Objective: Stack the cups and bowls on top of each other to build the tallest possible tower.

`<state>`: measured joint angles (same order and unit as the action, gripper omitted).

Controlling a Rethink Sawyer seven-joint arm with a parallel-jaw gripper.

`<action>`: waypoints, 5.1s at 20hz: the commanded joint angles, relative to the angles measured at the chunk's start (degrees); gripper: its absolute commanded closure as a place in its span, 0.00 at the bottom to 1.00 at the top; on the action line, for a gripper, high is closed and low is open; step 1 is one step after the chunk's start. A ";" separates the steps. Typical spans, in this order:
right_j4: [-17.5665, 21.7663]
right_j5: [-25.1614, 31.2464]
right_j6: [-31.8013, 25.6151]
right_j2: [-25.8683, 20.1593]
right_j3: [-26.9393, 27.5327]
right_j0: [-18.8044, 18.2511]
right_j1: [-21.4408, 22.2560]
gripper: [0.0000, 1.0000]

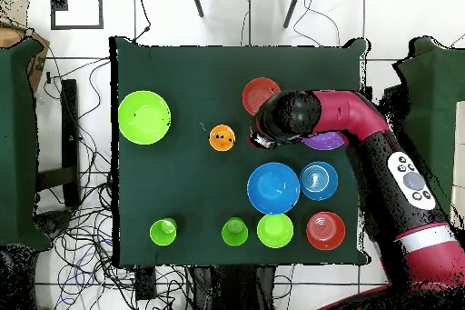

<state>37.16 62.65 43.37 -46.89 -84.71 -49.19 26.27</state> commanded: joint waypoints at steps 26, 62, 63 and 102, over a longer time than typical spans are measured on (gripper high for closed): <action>4.96 19.82 -15.66 2.08 7.17 3.21 -0.25 0.00; 14.76 13.53 -9.79 6.83 6.82 3.39 -5.86 0.00; 15.04 13.94 -9.91 6.93 7.00 3.66 -5.87 0.00; 16.27 13.21 -7.62 9.45 8.69 3.46 -8.97 0.00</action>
<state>49.43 78.51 43.37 -41.51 -78.74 -47.27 19.11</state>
